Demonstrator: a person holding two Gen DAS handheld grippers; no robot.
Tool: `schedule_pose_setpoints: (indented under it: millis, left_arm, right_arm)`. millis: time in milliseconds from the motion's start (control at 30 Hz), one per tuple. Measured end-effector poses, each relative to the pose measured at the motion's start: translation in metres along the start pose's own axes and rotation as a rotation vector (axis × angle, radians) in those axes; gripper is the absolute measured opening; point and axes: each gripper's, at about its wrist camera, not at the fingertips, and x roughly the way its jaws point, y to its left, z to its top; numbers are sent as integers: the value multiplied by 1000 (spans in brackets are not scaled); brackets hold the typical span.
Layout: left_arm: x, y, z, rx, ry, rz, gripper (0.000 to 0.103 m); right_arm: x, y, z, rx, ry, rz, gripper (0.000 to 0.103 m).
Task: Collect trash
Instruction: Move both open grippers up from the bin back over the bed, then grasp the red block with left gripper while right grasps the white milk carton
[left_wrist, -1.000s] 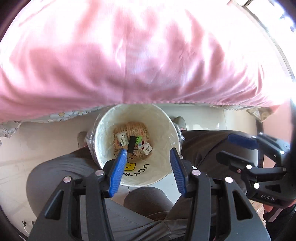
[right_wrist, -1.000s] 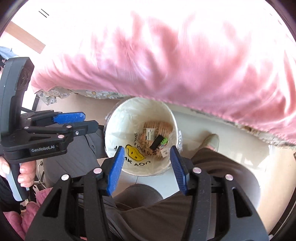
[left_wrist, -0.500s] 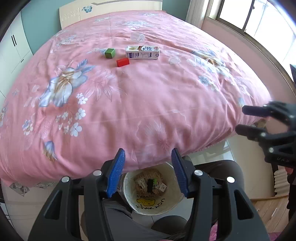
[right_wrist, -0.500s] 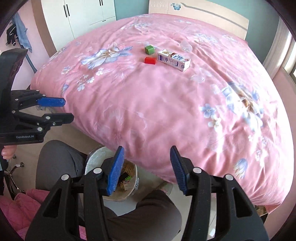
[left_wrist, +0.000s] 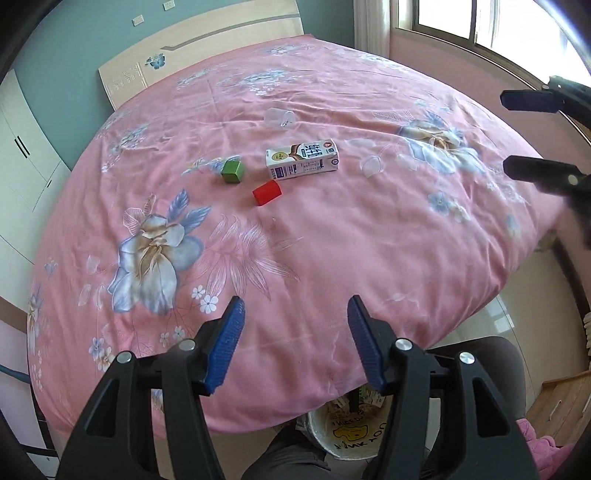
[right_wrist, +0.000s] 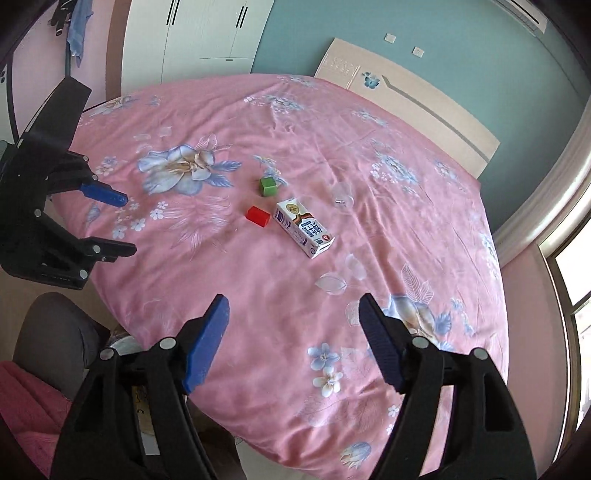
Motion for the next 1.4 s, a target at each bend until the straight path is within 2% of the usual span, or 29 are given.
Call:
schedule_pose_setpoints:
  millis: [133,333,500,700,933,1000,1133,1333,1400]
  left_arm:
    - [20,12,18,23,1,-30,68]
    - [61,23,44,88,18,-28,69]
    - [107,40,66,91,55,-41,69]
    - [163,56,91,69,107,-92,69]
    - [212,65,109,106,109,-165,69]
    - [223,67,113,124,95,-172,69]
    - [239,71,122,128,69,-234,69]
    - [248,67,128,124,36,-256,69]
    - [248,67,127,107,27,-259,62]
  right_arm:
    - [31,-4,15,-72,18,-8,72]
    - [91,-18,30,-124,69,17,72]
    - [146,-34,40,-129,105,51,72]
    - [214,-44,50,-167,162,91,72]
    - [285,-56,62,-187,190,186,72]
    - [302,-59,65,-189,203,215,72]
    - [332,-63,73,-188,234,285,72]
    - [359,-58,79,-171,248,350,72]
    - [361,-59,80,-138,227,361,71]
